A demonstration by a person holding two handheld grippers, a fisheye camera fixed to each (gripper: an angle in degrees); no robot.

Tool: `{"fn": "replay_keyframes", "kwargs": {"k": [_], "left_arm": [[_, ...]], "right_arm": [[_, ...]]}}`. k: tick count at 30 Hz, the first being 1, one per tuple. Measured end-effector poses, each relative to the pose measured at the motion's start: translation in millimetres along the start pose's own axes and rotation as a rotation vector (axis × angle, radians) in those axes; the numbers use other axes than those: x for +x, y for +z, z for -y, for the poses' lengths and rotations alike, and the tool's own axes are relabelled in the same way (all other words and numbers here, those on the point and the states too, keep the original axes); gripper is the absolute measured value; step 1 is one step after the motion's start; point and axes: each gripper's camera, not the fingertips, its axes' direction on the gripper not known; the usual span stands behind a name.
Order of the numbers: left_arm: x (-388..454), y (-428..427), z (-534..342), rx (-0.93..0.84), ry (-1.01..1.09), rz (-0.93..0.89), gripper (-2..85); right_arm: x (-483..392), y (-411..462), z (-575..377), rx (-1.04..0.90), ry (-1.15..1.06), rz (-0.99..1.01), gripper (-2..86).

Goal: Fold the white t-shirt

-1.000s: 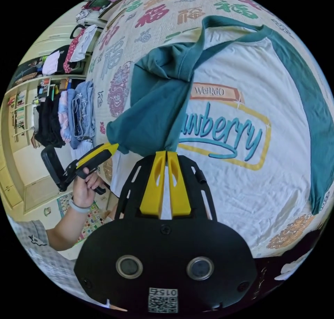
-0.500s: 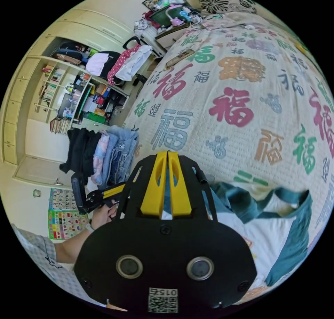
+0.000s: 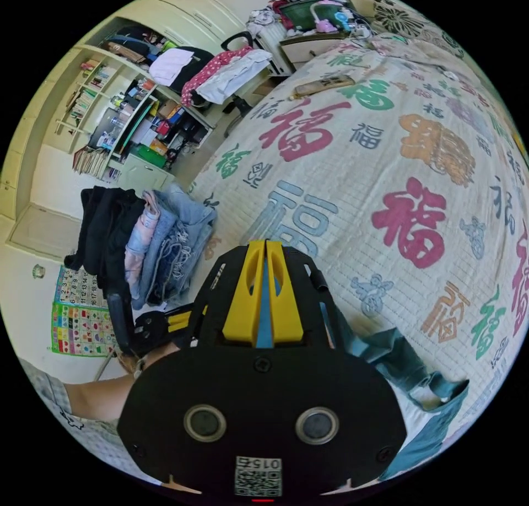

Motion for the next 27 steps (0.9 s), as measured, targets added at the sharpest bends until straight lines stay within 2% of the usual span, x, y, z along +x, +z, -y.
{"fn": "replay_keyframes", "kwargs": {"k": [3, 7, 13, 19, 24, 27], "left_arm": [[3, -15, -7, 0.075, 0.040, 0.117, -0.2], [5, -8, -16, 0.033, 0.073, 0.185, 0.2], [9, -4, -27, -0.032, 0.075, 0.204, 4.6], [61, -38, -43, 0.010, 0.069, 0.211, 1.7], [139, -25, -76, -0.038, 0.227, 0.113, 2.5], [172, -12, -77, -0.011, 0.377, 0.117, 5.7]], "right_arm": [[-7, -3, 3, -0.003, -0.021, 0.009, 0.3], [-8, -7, -4, -0.070, -0.025, -0.012, 2.2], [2, -65, -48, -0.017, -0.036, -0.020, 5.5], [1, -133, -158, 0.131, 0.106, 0.022, 7.6], [7, -180, -260, 0.206, 0.336, -0.164, 8.5], [32, -215, -299, 0.201, 0.387, -0.249, 8.3]]}}
